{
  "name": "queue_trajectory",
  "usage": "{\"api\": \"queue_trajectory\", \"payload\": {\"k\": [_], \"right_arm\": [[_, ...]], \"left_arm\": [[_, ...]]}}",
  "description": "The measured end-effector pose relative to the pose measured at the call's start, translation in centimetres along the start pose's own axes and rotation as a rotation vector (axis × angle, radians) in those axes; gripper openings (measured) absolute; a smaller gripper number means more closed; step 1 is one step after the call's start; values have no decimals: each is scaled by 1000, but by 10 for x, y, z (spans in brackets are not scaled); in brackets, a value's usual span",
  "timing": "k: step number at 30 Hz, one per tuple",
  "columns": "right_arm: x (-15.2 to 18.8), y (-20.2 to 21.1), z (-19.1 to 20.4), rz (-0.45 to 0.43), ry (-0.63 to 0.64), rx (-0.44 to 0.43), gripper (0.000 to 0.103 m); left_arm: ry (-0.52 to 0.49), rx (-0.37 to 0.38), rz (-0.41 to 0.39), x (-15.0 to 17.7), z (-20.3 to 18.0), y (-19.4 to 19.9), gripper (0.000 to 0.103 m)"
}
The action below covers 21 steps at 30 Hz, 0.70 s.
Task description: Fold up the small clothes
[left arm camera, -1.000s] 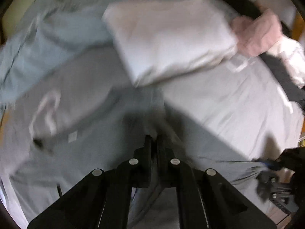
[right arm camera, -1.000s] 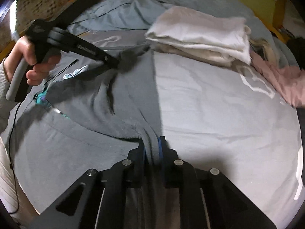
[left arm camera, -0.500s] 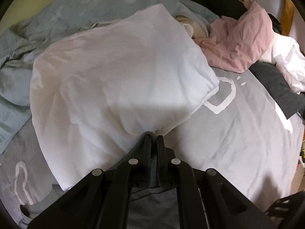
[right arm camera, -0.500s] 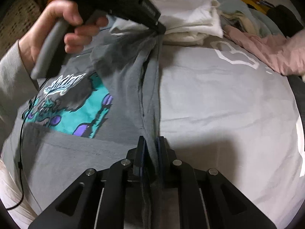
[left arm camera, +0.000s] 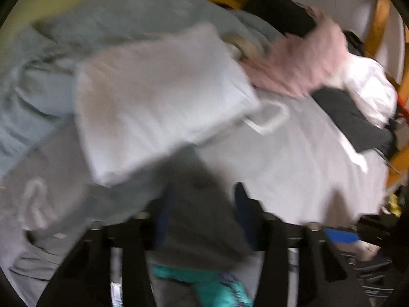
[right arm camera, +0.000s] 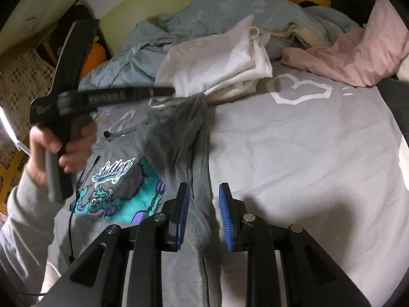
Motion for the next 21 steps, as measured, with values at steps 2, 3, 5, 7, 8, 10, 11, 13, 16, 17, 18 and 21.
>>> {"api": "queue_trajectory", "payload": {"k": [2,3,5,7,8,10,11,13,16,17,18,21], "right_arm": [[1,-3,1,13,7,30,24],[3,-4,1,19,9,41,24],[5,-7,-2,29,7,56,24],[7,-8,-3,37,4,59,24],[7,-8,-3,39,5,57,24],[6,-8,-3,41,12,50,24],[5,-7,-3,38,16,55,24],[4,-7,-3,34,22,65,24],[3,-7,-5,38,24,77,24],[3,-6,-6,39,21,78,24],[3,-6,-7,38,19,78,24],[3,-6,-6,41,22,85,24]], "left_arm": [[-9,8,11,3,-12,-11,26],[-11,-45,23,2,-14,-21,26],[13,-137,38,0,-10,-38,26],[11,-204,36,-2,-9,-52,26],[12,-201,39,-3,-9,-58,25],[23,-155,48,-3,-11,-65,5],[27,-142,48,-2,-13,-65,4],[52,-149,15,0,-10,-58,4],[118,-137,-53,9,-2,-28,4],[148,-131,-70,15,2,-16,4],[177,-129,-92,22,6,-2,4],[213,-185,-169,44,14,39,4]]}}
Point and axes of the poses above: each gripper's, at about its wrist camera, not at the fingertips, and y roughly against the way its jaws point, z to its left, x to its underside, the point moved 4 cm from there along -y, roughly the way its jaws point, and after that the axes turned 7 degrees about y, right-handed, at the moved point
